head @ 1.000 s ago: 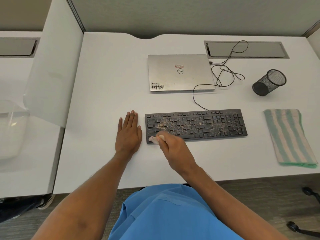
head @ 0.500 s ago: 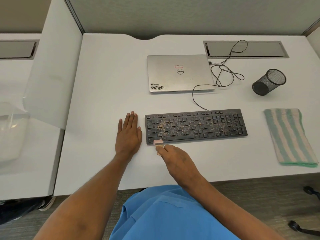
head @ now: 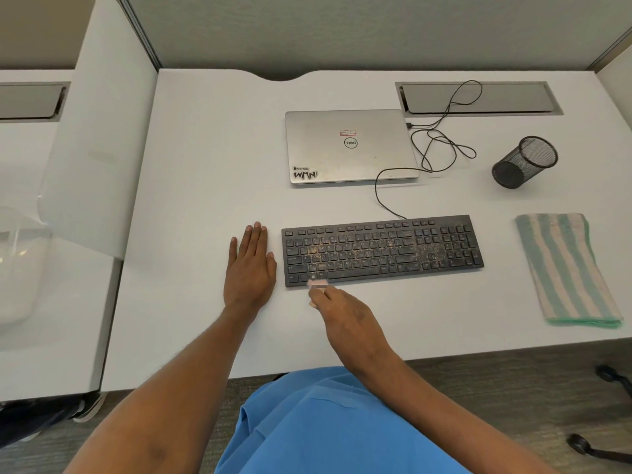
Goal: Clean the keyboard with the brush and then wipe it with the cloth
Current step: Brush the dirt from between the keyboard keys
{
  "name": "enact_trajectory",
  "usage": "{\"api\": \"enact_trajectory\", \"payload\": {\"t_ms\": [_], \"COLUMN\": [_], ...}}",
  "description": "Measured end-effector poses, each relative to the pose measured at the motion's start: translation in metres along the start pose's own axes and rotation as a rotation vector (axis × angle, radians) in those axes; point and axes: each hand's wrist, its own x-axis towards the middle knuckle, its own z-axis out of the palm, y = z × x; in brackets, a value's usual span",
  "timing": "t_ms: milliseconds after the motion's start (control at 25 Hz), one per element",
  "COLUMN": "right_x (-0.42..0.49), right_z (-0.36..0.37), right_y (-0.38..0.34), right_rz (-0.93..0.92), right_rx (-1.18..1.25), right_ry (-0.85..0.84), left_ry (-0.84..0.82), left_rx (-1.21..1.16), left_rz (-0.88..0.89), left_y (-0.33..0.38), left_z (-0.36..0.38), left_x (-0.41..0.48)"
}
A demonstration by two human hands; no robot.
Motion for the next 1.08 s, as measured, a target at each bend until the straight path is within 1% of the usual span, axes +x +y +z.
{"api": "enact_trajectory", "payload": {"t_ms": [80,160,240,320,400,560,600,720,880,1000,1080], "right_x": [-0.002,0.001,0.007,0.011,0.011,0.005,0.006,0.016,0.028,0.023,0.018], "right_z": [-0.004,-0.008,-0.007,-0.002,0.001,-0.002,-0.004,-0.008,-0.002,-0.002,-0.005], "right_y": [-0.004,-0.014,-0.021,-0.022,-0.017,-0.008,-0.009,-0.019,-0.023,-0.012,-0.003], "right_rz": [0.001,-0.081,-0.16,-0.188,-0.145,0.027,0.031,-0.047,-0.103,-0.02,0.059], "right_rx": [-0.011,0.013,0.033,0.034,0.046,0.026,0.026,0.091,0.124,0.14,0.103], "right_ry": [0.041,0.048,0.017,-0.042,-0.072,0.03,0.042,0.041,-0.027,0.003,0.053], "left_ry": [0.001,-0.001,0.0,-0.002,-0.002,0.008,0.008,0.004,-0.009,-0.008,0.003], "left_rx": [0.002,0.009,0.009,0.007,0.006,-0.005,-0.006,0.001,0.014,0.007,-0.004], "left_rz": [0.0,0.002,0.004,0.005,0.008,0.006,0.003,0.004,0.012,0.012,0.011], "left_y": [0.0,-0.001,-0.001,-0.001,-0.001,0.0,0.0,-0.002,-0.004,-0.003,-0.002], "left_z": [0.0,0.001,0.001,0.0,0.0,0.0,0.0,0.001,0.002,0.001,0.001], "left_x": [0.0,0.0,0.0,0.0,0.0,-0.001,-0.001,0.0,0.0,0.0,-0.001]}}
